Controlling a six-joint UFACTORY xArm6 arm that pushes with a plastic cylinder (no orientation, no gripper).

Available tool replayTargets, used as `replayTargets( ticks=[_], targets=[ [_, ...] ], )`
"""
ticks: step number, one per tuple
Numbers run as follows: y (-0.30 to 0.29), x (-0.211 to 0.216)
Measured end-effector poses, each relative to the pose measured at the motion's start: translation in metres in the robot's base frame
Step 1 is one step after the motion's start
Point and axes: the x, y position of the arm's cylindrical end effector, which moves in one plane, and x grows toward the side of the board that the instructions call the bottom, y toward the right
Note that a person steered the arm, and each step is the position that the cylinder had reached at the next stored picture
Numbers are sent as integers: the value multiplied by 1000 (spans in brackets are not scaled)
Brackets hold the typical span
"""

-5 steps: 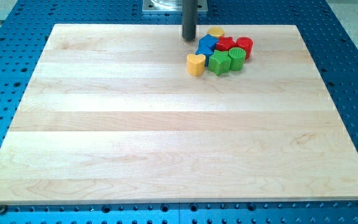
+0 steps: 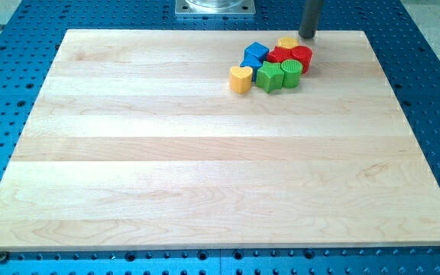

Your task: Adjust the red circle to the right side of the red star

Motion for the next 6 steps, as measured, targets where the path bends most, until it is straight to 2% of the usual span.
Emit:
replayTargets(
  ticks=[2,4,6],
  targets=[
    [-18,22],
    [-50,25],
    [-54,29]
  ],
)
